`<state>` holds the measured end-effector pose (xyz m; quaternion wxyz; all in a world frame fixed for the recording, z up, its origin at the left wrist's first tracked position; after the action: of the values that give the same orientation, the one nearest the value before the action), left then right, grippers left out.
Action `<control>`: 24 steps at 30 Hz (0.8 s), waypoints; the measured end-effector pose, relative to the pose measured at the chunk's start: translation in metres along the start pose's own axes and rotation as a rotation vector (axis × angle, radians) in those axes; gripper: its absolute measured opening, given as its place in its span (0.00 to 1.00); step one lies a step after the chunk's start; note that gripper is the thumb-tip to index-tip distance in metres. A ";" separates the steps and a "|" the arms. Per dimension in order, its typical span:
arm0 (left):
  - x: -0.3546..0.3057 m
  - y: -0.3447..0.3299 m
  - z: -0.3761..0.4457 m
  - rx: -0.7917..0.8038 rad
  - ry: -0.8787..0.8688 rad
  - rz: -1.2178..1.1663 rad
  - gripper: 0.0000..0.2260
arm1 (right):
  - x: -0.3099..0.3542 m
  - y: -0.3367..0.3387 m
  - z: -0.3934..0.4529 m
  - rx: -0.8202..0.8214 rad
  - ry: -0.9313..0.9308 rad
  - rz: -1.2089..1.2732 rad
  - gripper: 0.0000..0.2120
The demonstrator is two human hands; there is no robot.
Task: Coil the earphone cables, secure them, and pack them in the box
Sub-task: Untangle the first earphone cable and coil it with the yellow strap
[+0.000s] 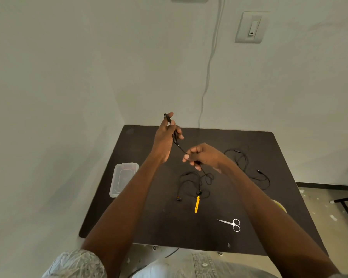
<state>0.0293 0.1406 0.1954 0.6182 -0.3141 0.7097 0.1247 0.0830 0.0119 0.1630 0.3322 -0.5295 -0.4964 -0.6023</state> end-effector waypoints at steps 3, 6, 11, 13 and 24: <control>0.001 -0.004 -0.005 -0.016 -0.011 0.155 0.19 | 0.020 0.007 0.000 -0.009 0.046 0.046 0.09; 0.005 -0.007 -0.012 0.002 -0.022 0.267 0.21 | 0.039 0.015 0.002 -0.023 0.107 0.097 0.12; 0.017 -0.011 -0.014 0.052 0.052 0.299 0.18 | 0.053 0.025 0.006 -0.046 0.138 0.148 0.12; 0.021 -0.012 -0.012 0.049 0.106 0.296 0.14 | 0.054 0.028 0.007 -0.065 0.139 0.145 0.11; 0.033 -0.015 -0.012 0.128 0.355 0.005 0.20 | 0.052 0.040 0.007 -0.170 0.189 0.121 0.11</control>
<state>0.0279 0.1124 0.1691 0.5015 -0.2896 0.8149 0.0235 0.1113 0.0135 0.2228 0.3671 -0.5255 -0.3774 -0.6684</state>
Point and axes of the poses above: each hand's wrist, its own z-axis towards the middle knuckle, its own y-axis out of the back of the hand, x = y × z, the point moved 8 cm from there along z, towards the middle knuckle, and after that the axes turned 14 degrees about y, right-handed, at the moved point
